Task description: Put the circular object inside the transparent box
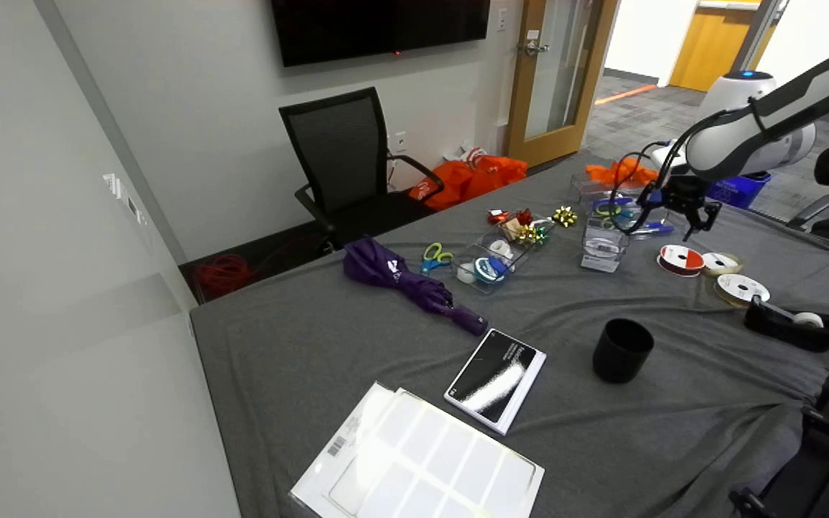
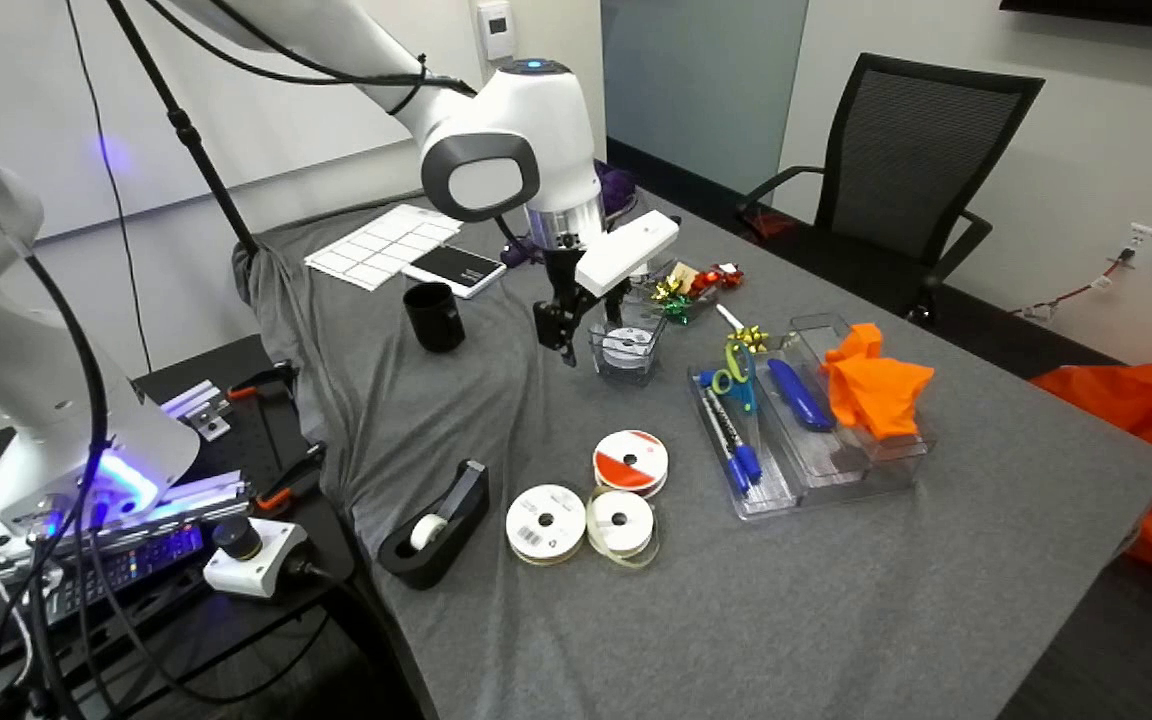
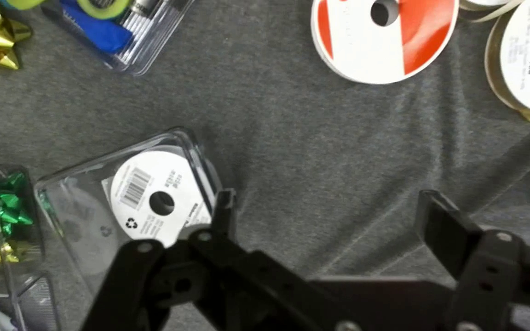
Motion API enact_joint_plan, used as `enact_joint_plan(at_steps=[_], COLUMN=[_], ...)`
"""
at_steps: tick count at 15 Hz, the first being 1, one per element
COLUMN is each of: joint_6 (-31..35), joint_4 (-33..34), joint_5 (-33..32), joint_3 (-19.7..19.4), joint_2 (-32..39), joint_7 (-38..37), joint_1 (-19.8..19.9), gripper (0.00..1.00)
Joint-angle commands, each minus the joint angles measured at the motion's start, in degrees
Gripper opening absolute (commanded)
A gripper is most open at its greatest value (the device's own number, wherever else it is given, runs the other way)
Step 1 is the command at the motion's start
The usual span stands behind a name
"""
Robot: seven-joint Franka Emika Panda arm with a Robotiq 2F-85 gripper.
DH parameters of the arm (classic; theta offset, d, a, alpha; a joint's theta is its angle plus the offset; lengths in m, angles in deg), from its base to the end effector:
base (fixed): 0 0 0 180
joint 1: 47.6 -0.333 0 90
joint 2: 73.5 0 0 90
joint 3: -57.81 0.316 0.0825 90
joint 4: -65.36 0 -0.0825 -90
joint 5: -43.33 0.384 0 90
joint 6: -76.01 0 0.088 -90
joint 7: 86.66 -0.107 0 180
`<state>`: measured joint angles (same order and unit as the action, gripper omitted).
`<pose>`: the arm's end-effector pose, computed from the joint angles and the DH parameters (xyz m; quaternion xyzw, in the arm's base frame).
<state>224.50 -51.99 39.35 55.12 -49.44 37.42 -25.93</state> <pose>0.5554 -0.2491 0.2441 0.6191 0.7823 -0.0115 0.0674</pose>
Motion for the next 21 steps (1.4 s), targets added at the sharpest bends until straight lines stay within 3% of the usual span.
enact_joint_plan(at_steps=[1,4,6,8,9,11,16,21], joint_6=[2.3,8.0,15.3,24.1,17.9,22.2,23.5,30.0], joint_4=[-3.2,-4.6,-6.3,-8.4,-6.2,-7.5,-8.4,-13.1], joint_5=[-0.3,6.5,14.5,14.2,12.1,11.1,11.4,19.0], joint_3=[-1.7,0.6,4.2,4.3,3.7,4.3,4.1,13.1], joint_2=[-1.6,-0.5,1.1,2.7,1.7,2.9,3.1,3.1], joint_7=[2.1,4.1,5.4,4.6,2.7,1.8,0.0,-8.7], joint_1=[0.6,3.8,6.8,6.5,6.1,6.6,6.6,14.9], gripper=[1.00,1.00,1.00,1.00,1.00,1.00,1.00,1.00])
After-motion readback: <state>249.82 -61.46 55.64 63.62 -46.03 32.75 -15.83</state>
